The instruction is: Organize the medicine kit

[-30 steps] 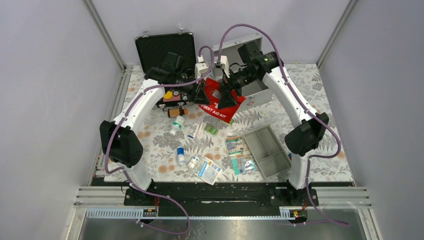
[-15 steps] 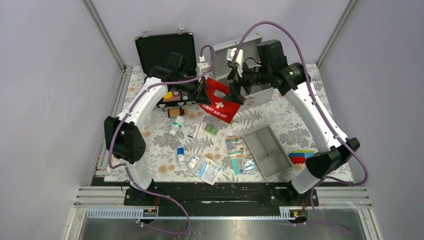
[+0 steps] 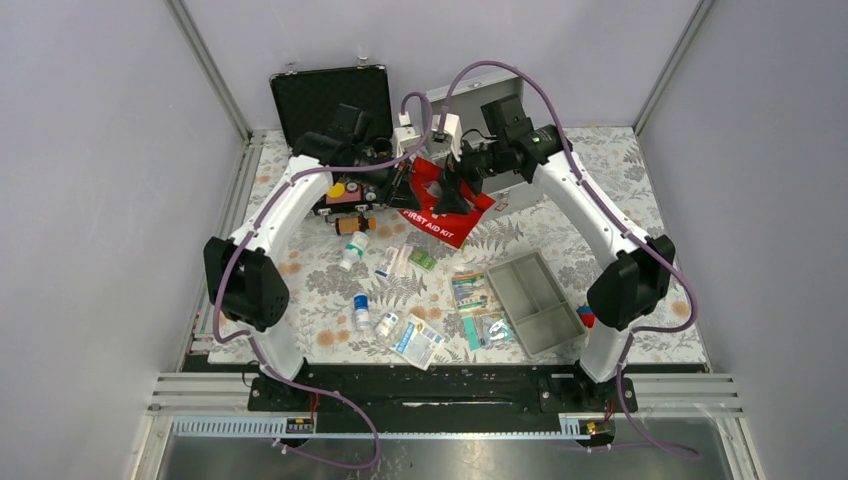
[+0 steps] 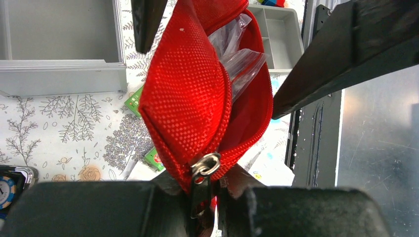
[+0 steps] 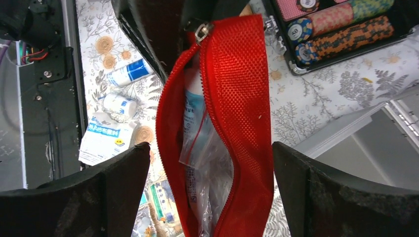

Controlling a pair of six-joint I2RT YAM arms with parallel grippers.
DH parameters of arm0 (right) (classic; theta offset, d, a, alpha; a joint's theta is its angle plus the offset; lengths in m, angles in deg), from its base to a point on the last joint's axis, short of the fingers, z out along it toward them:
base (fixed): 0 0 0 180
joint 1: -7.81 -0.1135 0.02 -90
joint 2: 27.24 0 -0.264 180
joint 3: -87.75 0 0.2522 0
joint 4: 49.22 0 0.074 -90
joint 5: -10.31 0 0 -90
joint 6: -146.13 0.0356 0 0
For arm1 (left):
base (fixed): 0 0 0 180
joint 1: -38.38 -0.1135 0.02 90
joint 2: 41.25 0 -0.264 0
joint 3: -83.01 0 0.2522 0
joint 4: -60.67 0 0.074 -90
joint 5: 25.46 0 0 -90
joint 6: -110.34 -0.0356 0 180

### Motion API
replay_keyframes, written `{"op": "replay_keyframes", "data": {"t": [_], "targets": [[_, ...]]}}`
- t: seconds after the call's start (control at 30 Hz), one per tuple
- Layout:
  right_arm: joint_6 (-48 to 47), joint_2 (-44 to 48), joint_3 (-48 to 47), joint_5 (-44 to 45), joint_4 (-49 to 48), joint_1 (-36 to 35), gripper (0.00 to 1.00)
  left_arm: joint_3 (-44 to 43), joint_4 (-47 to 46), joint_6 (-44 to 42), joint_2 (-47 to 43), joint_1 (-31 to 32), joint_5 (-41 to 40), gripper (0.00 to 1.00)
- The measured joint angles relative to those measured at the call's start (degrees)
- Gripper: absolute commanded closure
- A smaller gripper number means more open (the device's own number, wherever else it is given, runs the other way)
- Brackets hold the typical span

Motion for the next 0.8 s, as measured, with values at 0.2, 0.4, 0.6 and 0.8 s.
{"op": "replay_keyframes", "data": {"t": [0.2,0.4,0.6,0.8], "targets": [[0.55,-0.46,1.11,-2.93,-0.52,-0.11,0.19,0.04,-2.93,4.63,-0.55,0.00,-1.44,1.00],[2.03,2.73,10.10,1.46,-9.22,-0.52,0.52,0.87,-8.07,16.65,-0.52,-0.28,-1.14,0.98],[4.02,3.96,11.47,4.24,-12.57,-0.57,0.82,1.33,-11.30,21.40,0.00,-1.07,-0.24,0.62],[5.22,3.98,11.85,4.22,-13.07,-0.81,0.97,1.31,-13.20,23.06,0.00,-2.99,3.72,0.45]]}}
